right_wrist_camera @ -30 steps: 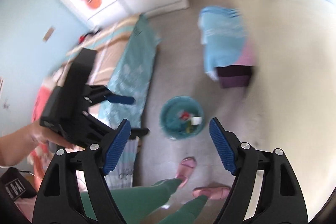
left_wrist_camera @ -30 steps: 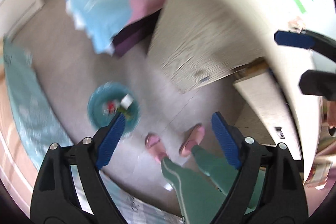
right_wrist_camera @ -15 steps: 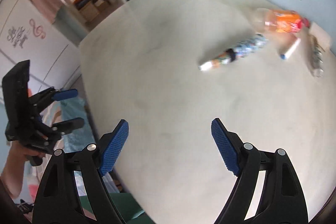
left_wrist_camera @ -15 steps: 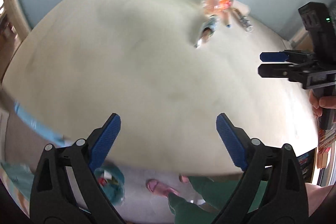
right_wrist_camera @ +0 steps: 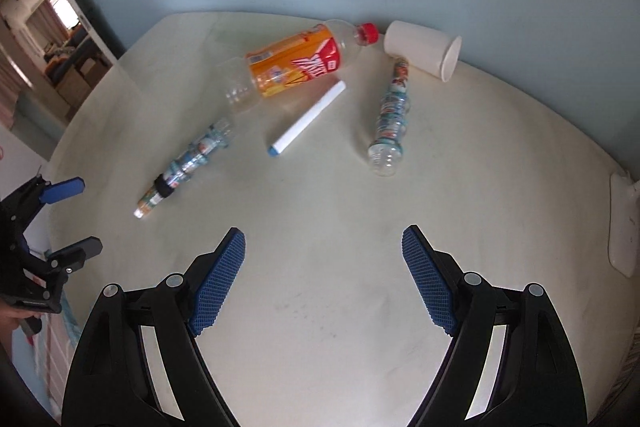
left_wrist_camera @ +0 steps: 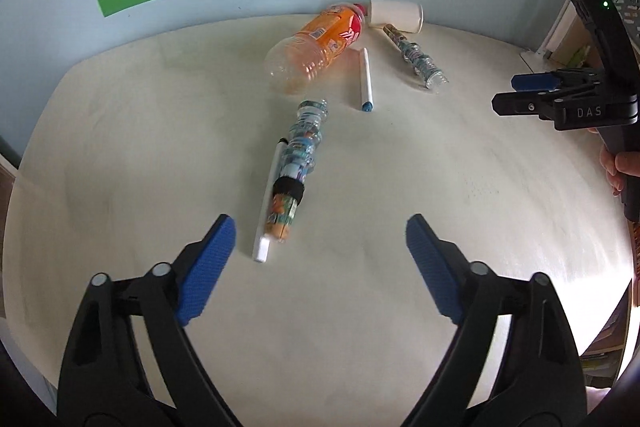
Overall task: Collect trash
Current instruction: 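Move both open tools back over the table toward the water bottles, then grasp the stacked water bottle with the left tool while the right tool grasps another bottle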
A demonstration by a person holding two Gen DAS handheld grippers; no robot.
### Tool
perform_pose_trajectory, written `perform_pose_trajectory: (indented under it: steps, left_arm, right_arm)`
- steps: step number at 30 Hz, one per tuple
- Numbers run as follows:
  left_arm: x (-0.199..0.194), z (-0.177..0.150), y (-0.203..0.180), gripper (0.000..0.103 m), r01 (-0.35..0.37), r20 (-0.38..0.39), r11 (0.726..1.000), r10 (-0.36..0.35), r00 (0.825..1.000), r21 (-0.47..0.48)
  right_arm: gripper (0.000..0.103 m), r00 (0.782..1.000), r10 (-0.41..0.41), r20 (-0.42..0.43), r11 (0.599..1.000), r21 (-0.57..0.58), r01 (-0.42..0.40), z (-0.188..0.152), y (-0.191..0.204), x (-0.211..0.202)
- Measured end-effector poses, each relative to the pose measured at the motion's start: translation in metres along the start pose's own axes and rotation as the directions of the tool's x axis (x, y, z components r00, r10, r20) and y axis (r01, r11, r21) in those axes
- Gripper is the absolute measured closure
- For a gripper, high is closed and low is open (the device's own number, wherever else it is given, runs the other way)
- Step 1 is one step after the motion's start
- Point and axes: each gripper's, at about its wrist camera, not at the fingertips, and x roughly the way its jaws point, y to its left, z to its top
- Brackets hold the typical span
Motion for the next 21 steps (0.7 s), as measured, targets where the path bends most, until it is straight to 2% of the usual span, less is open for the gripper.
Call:
perform_pose_trajectory:
  steps: [3,6,8,10,11,14,16,18,20,21]
  left_arm:
    - [0.031,0.013,0.002,0.035,-0.031,-0.050,0.999,0.032,0.998,0.032]
    - [0.055,0.029,0.011,0.035,0.000,-0.081,1.000,0.002,0.997,0.026]
    - [0.070,0.038,0.012,0.035,-0.003,-0.094,0.999,0.008,0.996,0.052]
    - [0.083,0.046,0.012,0.043,-0.004,-0.111,0.997,0.013,0.994,0.077]
    - [0.091,0.051,0.012,0.053,0.011,-0.119,0.996,0.000,0.993,0.086]
    - [0.106,0.060,0.015,0.058,-0.005,-0.124,0.994,0.018,0.992,0.107]
    - [0.114,0.064,0.018,0.063,-0.004,-0.137,0.994,0.018,0.990,0.108]
    - [0.121,0.068,0.018,0.071,0.012,-0.148,0.993,0.006,0.989,0.117]
    - [0.124,0.069,0.015,0.072,0.007,-0.145,0.990,0.013,0.989,0.138]
    - [0.124,0.069,0.013,0.072,0.013,-0.145,0.988,0.009,0.989,0.151]
  right_arm:
    - [0.022,0.999,-0.050,0.003,0.999,0.007,0.050,0.011,-0.011,0.014]
    - [0.022,0.998,-0.064,0.006,0.997,0.044,0.064,0.022,-0.023,0.025]
    - [0.022,0.998,-0.059,0.000,0.996,0.072,0.059,0.030,-0.032,0.036]
    - [0.022,0.997,-0.081,-0.013,0.993,0.079,0.082,0.039,-0.038,0.048]
    - [0.022,0.995,-0.092,-0.023,0.992,0.086,0.094,0.043,-0.042,0.055]
    - [0.022,0.989,-0.142,-0.044,0.985,0.088,0.145,0.057,-0.053,0.078]
    - [0.023,0.988,-0.143,-0.062,0.985,0.091,0.148,0.066,-0.057,0.090]
    - [0.024,0.984,-0.162,-0.077,0.982,0.081,0.168,0.075,-0.058,0.102]
    - [0.025,0.983,-0.163,-0.080,0.983,0.071,0.168,0.081,-0.058,0.113]
    - [0.032,0.983,-0.164,-0.082,0.983,0.071,0.170,0.083,-0.058,0.116]
